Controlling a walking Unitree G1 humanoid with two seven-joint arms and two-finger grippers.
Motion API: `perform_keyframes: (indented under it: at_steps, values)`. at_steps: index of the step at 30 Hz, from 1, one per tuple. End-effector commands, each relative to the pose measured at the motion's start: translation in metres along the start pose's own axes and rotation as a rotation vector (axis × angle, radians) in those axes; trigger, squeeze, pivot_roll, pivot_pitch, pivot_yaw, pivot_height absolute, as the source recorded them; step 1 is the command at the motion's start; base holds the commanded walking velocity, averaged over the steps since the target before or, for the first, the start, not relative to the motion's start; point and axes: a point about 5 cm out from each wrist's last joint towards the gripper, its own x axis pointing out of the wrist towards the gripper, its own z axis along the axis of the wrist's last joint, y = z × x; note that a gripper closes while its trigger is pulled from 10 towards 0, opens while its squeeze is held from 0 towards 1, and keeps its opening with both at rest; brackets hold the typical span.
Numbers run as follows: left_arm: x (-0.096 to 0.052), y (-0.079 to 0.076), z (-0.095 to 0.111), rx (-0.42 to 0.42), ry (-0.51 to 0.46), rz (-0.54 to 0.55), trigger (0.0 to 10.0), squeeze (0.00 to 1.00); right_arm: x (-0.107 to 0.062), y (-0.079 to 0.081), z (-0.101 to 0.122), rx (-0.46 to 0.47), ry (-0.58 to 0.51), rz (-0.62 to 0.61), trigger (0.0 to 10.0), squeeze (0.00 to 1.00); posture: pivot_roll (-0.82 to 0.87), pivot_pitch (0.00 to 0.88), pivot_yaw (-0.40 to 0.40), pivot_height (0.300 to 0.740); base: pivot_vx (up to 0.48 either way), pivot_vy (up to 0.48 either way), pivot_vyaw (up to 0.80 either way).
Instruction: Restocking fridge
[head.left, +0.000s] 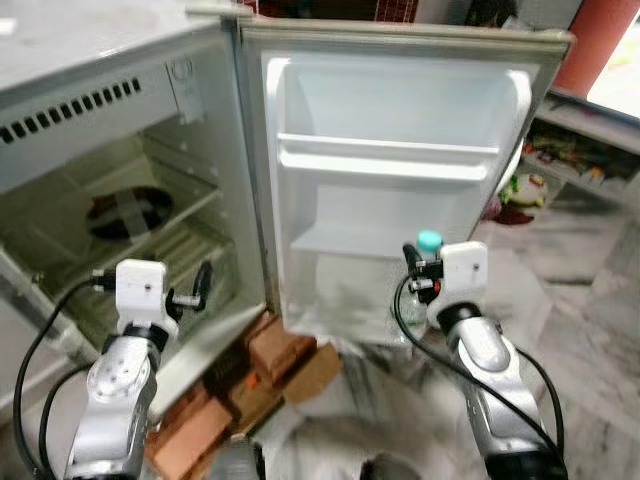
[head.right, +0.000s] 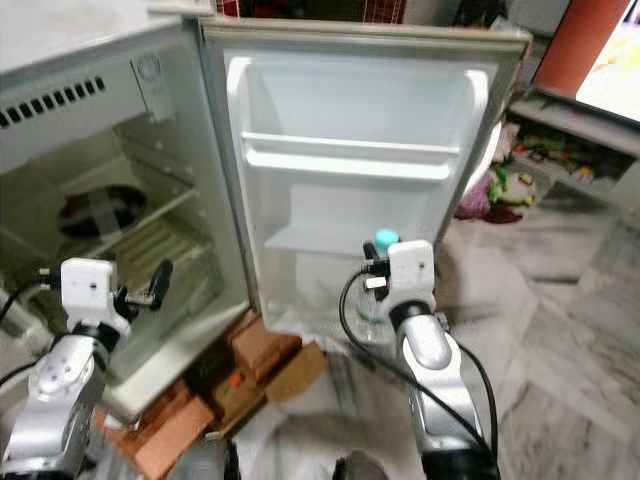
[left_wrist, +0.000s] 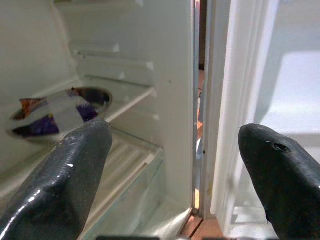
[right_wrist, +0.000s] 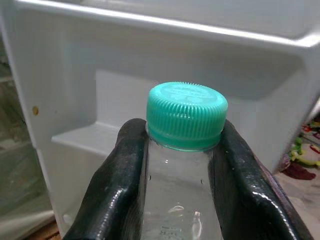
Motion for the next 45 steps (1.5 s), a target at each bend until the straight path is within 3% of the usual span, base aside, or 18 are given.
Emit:
perform_keyframes:
  at_steps: [1,21,45]
  values:
    - [0.0008,0.0016,-0.0009,0.003,0.011,0.005,10.0,0.00,0.0021,-0.0012,0.0065,-0.002,-0.034,-0.009,10.0,0.00,0.04,0.032,-0.023,0.656,0.000,0.000,0.00]
    - [0.0002,0.0061,0.0020,-0.006,-0.012,0.009,10.0,0.00,0.0024,0.0019,0.0064,-0.018,-0.039,0.020,10.0,0.00,0.04,0.039,-0.030,0.656,0.000,0.000,0.00]
    - [0.0024,0.0034,0.0023,-0.006,-0.015,-0.008,10.0,0.00,0.0051,0.0033,0.0072,-0.044,-0.044,0.038,10.0,0.00,0.04,0.046,-0.034,0.656,0.367,0.000,0.00]
